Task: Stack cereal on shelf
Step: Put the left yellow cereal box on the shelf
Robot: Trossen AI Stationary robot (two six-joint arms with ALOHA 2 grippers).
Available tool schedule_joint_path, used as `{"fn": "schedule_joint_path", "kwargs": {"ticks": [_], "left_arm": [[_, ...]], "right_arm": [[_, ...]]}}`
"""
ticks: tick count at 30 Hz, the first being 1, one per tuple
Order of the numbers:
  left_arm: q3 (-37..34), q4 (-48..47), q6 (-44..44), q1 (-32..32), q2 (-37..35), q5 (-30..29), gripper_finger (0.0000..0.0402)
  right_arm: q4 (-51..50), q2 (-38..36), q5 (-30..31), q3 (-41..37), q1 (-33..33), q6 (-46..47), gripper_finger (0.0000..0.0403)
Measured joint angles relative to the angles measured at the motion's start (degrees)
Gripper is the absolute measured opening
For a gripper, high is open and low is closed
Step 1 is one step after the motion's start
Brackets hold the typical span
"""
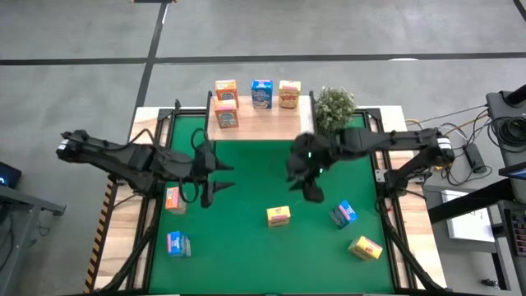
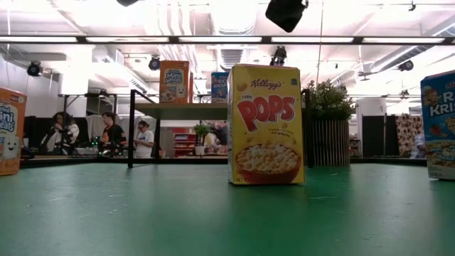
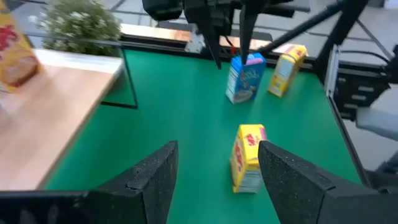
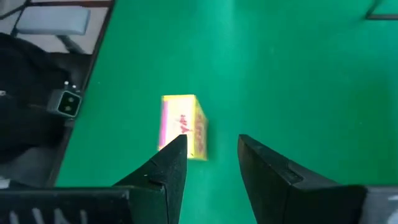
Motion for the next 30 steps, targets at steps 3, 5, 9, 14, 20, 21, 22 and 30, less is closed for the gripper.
{"fn": "schedule_joint_path", "kwargs": {"ticks": [3, 5, 9, 14, 20, 21, 22, 30], "left_arm": [[0.0, 0.4, 0.0, -1.55, 1.71, -0.04, 0.0206], [-0.04, 0.38, -0.05, -2.23, 2.81, -0.04, 0.0206], [-0.04, 1.23, -0.11, -2.84, 4.84, -0.06, 0.0206], [-0.04, 2.44, -0.1, -3.31, 6.99, -0.04, 0.0206], [-0.04, 2.94, 0.25, -3.94, 8.65, -0.04, 0.0206], [-0.04, 2.94, 0.29, -4.07, 8.83, -0.04, 0.0206], [-0.04, 2.94, 0.31, -4.18, 9.02, -0.04, 0.0206], [-0.04, 2.93, 1.81, -4.38, 9.24, -0.03, 0.0206]], "right_arm": [[2.8, 0.42, 6.51, -2.71, 4.76, 1.79, 0.0132], [3.62, 1.21, 11.71, -3.93, 7.8, 1.97, 0.0132], [7.5, 2.02, 18.37, -6.06, 12.81, 3.34, 0.0132], [13.45, 2.3, 18.61, -8.57, 16.32, 5.9, 0.0132], [19.55, 2.33, 22.17, -11.73, 17.96, 6.83, 0.0156], [20.14, 2.47, 22.94, -12.19, 17.98, 7.07, 0.0165], [20.56, 2.93, 23.91, -12.38, 18.02, 7.46, 0.0176], [22.12, 7.4, 27.49, -13.54, 18.06, 8.43, 0.0271]]}}
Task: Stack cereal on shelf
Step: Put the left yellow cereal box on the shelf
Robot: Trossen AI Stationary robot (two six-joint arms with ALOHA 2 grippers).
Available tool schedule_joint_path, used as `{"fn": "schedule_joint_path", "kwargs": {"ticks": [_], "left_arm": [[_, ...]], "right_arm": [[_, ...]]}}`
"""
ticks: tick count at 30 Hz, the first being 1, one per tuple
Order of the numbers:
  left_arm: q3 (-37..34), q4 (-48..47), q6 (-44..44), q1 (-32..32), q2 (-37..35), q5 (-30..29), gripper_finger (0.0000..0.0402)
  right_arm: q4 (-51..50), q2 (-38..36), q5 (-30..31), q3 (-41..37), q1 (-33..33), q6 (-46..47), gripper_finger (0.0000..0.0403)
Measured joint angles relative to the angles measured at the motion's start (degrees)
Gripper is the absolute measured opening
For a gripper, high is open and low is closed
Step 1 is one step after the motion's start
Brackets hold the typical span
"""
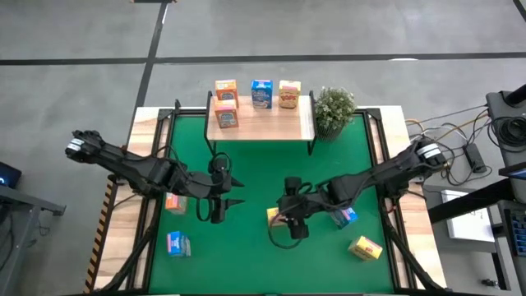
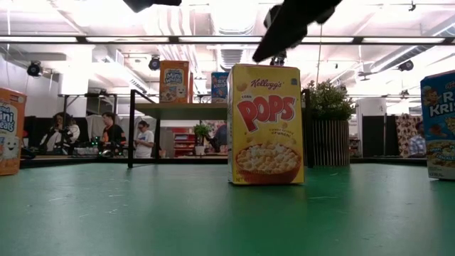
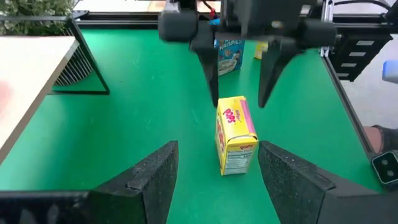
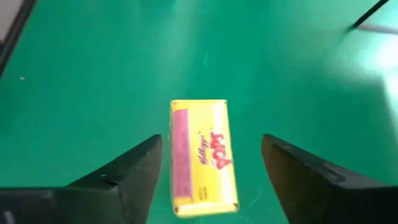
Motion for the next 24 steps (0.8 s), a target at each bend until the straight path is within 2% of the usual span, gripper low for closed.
{"fn": "schedule_joint_path", "kwargs": {"ticks": [5, 10, 24], "left_arm": [[0.0, 0.13, 1.38, -0.04, -0.32, 0.01, 0.0206], [0.0, 0.36, 2.62, -0.04, -0.38, -0.01, 0.0206], [0.0, 0.54, 3.55, -0.04, -0.43, -0.01, 0.0206]], "right_arm": [[0.2, 3.37, -0.05, 0.48, 0.0, 1.27, 0.0307], [-0.01, 5.33, -0.05, 1.03, -0.07, 2.03, 0.0313], [0.15, 5.35, -0.07, 1.06, -0.13, 3.51, 0.0217]]}}
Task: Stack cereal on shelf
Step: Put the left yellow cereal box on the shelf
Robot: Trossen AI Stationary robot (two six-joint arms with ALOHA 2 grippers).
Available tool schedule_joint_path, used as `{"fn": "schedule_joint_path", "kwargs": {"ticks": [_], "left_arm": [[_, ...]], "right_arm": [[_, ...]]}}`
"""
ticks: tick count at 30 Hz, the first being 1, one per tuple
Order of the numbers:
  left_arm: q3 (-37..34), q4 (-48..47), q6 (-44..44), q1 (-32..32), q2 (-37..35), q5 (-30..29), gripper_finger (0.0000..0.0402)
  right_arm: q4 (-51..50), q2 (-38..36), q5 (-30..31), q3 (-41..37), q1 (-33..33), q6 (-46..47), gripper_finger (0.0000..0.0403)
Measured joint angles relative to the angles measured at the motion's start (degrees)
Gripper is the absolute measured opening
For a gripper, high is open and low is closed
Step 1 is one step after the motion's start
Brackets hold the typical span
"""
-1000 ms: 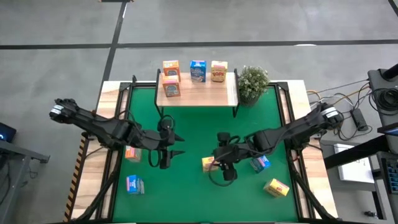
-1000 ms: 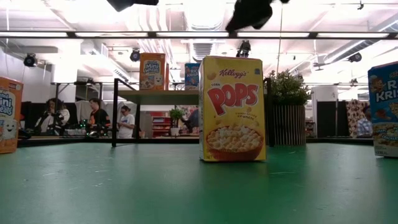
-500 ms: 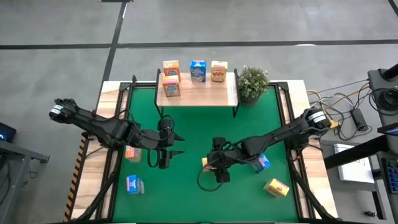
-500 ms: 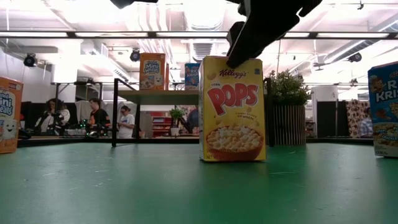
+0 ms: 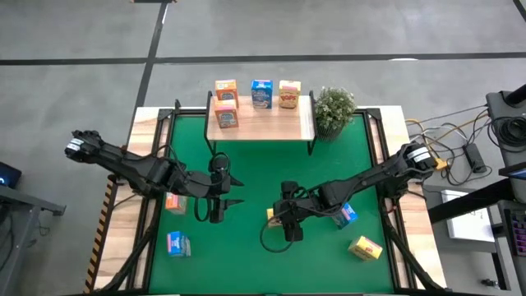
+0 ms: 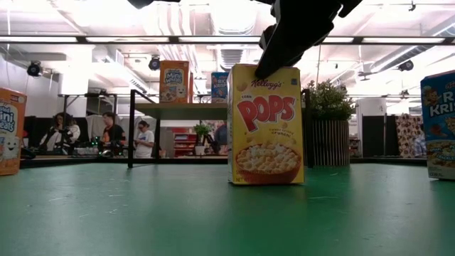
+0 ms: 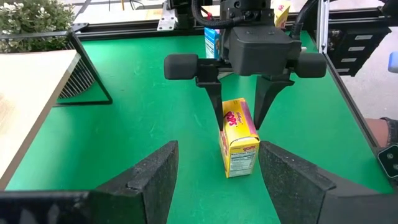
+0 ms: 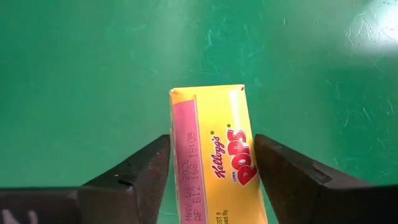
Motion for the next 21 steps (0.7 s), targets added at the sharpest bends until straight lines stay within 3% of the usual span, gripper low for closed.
{"fn": "schedule_joint_path", "kwargs": {"ticks": [10, 21], "left_arm": [[0.0, 0.04, 0.0, 0.0, 0.0, 0.0, 0.0206], [0.0, 0.11, 0.43, 0.0, 0.0, 0.0, 0.0206]], "right_arm": [[0.08, 0.0, 0.0, 0.0, 0.0, -0.04, 0.0176], [-0.29, -1.31, -0.01, 0.58, -0.02, -0.2, 0.0168]]}}
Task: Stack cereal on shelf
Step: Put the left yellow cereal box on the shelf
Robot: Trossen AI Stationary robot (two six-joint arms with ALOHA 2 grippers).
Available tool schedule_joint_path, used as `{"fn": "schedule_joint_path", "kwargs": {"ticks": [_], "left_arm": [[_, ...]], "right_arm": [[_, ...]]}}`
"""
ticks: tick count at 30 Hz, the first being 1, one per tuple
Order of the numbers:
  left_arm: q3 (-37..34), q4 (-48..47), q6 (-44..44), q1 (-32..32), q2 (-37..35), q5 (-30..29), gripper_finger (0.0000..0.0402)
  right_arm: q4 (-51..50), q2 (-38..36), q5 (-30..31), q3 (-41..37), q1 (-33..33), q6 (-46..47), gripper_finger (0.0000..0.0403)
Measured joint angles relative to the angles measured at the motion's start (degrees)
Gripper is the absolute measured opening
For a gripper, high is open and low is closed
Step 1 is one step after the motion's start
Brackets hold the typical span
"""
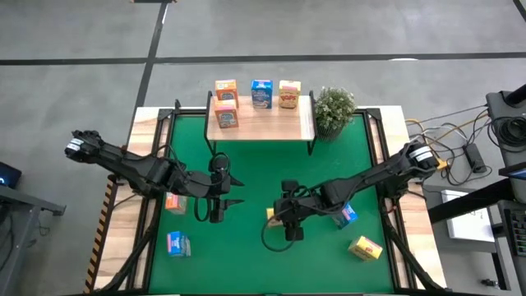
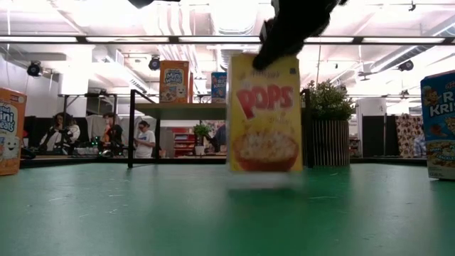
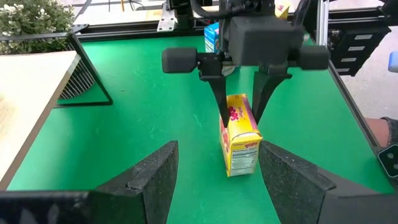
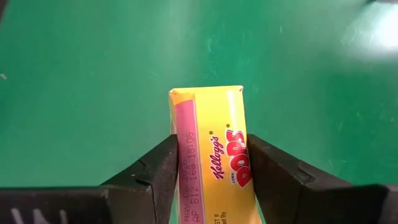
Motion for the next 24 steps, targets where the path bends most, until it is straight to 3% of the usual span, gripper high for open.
{"fn": "schedule_joint_path", "kwargs": {"ticks": [11, 24], "left_arm": [[0.0, 0.48, 0.84, 0.0, 0.0, -0.02, 0.0206], [0.0, 0.5, 1.27, 0.0, 0.0, -0.22, 0.0206]], "right_arm": [[-17.92, -1.31, -0.01, 14.07, -3.85, -3.3, 0.0168], [-33.34, -1.42, -0.22, 32.58, -16.21, -17.5, 0.0167]]}}
